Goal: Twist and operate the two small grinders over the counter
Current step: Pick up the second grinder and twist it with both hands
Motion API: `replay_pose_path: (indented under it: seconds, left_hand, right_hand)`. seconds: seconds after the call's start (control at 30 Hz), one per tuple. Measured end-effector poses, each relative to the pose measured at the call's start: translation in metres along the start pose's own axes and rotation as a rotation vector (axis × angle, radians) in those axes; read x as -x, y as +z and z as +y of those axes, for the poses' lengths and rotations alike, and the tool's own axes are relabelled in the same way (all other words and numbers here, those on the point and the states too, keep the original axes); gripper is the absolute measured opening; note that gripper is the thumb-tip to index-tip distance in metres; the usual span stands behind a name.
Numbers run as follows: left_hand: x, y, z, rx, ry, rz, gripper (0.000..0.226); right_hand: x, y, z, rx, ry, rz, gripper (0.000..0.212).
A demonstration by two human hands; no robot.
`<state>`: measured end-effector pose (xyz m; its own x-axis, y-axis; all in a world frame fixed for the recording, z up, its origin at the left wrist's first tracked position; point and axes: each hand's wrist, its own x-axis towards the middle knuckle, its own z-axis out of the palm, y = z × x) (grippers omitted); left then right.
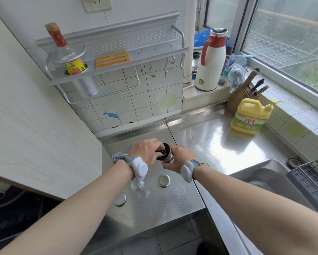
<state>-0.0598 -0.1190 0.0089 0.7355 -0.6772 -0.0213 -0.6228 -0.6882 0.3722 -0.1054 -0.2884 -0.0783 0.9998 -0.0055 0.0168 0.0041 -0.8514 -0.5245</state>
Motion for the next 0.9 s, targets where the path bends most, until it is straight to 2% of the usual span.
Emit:
replay_pose_path:
  seconds: [0.27,0.47,0.7,0.9]
  left_hand:
    - [-0.005,-0.002,0.003,-0.088,-0.066,-0.001,0.019]
    - [-0.004,-0.002,-0.002,0.028,0.063,-0.004,0.024]
    - [-0.007,-0.004,0.0,-0.027,-0.026,0.015,0.016]
    - [-0.008,-0.004,-0.006,0.026,0.006,0.026,0.024]
  right_hand:
    - [0.0,0.0,-0.001,0.007,0.012,0.016,0.03]
    - [-0.002,-0.002,-0.001,-0.007,0.011,0.019,0.028]
    - [-0.003,-0.001,-0.003,0.001,0.017,-0.006,0.029]
    - [-0.005,-0.001,-0.002,-0.004,0.01,0.007,0.034]
